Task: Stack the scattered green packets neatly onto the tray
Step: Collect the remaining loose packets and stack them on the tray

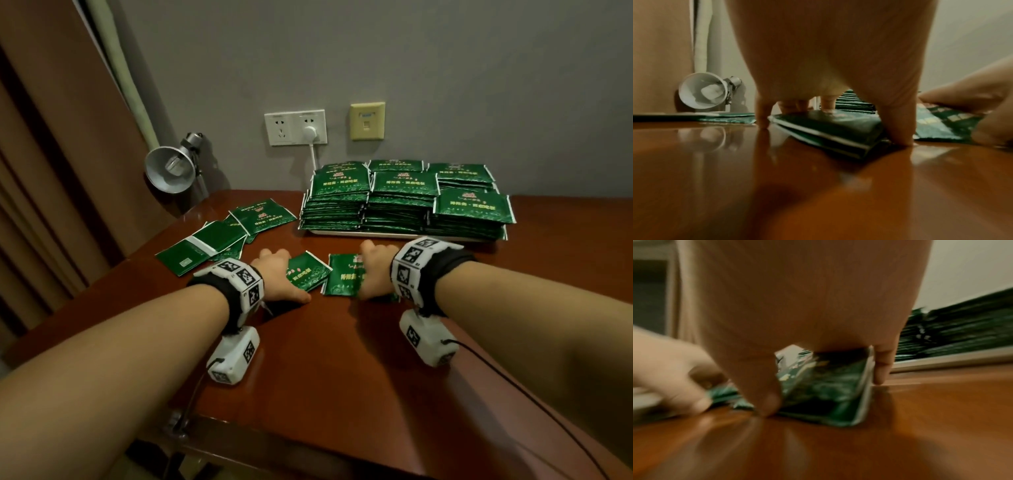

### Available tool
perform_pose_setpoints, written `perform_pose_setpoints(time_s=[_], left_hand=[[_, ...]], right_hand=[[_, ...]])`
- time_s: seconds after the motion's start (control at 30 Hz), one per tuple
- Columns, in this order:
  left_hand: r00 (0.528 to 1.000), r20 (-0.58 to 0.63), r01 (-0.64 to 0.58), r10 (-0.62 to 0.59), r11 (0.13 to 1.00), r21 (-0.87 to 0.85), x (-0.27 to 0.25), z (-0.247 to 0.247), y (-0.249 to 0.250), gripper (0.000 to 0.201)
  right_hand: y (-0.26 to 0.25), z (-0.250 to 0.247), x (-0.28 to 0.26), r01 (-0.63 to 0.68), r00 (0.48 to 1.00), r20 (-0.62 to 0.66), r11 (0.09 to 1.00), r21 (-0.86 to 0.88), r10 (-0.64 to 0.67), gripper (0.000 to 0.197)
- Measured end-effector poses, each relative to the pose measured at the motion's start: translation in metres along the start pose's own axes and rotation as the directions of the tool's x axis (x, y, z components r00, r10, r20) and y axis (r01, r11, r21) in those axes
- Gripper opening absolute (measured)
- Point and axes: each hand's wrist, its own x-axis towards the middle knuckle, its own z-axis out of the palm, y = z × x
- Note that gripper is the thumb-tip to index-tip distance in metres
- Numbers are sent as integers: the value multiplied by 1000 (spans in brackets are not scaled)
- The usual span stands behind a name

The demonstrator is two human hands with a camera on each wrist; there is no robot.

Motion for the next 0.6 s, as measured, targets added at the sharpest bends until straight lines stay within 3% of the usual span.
perform_pose_setpoints(time_s=[0.1,0.27,0.43,0.6], left_hand=[[996,-33,-82,80,994,-65,0,-6,4,84],[974,-113,-207,195,972,-109,7,-52,26,81],[939,-227,-275,258,960,-47,43,-114,58,74],[908,-281,-320,312,947,16,98,-154,105,66]], right_hand=[[1,-1,-6,34,998,48,999,-42,-32,112],[27,-34,-16,71,984,-160,997,-35,-75,85],[86,-94,-2,-83,949,-310,995,-48,64,88],[164,-140,26,-307,872,-413,951,-42,263,86]])
